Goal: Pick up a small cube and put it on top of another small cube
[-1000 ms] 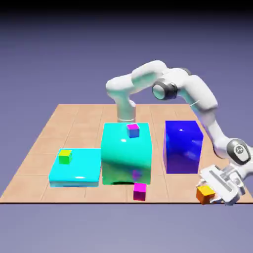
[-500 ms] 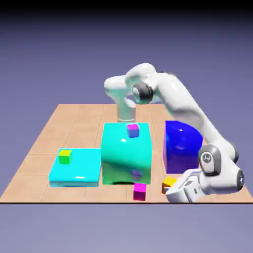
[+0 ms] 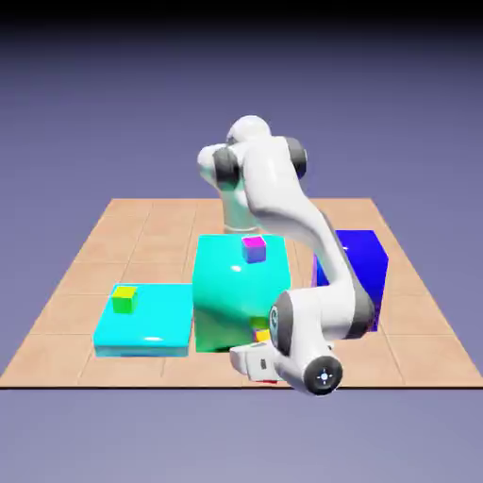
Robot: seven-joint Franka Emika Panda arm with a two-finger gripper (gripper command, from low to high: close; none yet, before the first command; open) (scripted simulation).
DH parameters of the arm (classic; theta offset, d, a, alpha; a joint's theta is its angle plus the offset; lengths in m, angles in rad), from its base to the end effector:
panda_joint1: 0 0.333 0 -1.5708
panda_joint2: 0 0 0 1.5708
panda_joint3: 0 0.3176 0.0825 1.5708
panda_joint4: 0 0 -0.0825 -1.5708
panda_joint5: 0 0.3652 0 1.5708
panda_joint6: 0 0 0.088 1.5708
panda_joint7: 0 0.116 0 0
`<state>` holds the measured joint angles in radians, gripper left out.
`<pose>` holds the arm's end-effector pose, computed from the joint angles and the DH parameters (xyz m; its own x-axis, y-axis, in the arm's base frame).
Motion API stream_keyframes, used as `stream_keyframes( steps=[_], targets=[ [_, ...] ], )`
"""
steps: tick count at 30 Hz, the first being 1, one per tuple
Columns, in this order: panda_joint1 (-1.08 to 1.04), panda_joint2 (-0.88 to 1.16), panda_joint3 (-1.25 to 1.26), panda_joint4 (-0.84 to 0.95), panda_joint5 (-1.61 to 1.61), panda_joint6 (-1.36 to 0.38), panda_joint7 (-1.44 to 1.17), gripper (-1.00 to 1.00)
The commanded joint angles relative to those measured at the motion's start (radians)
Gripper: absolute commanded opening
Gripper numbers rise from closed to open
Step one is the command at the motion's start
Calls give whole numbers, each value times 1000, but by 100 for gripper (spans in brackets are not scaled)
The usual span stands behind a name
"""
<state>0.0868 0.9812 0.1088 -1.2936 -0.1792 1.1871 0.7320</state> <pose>0.5765 0.0781 0.1376 0.5185 -0.5837 -0.6249 -0.1169 -0.7723 0.6244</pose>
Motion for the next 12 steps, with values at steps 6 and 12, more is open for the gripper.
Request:
stream_keyframes(
  steps=[6,12],
  targets=[
    [14,51,-3,145,-3,-92,-13,100],
    [34,123,-8,350,-5,-223,-31,100]
  ],
)
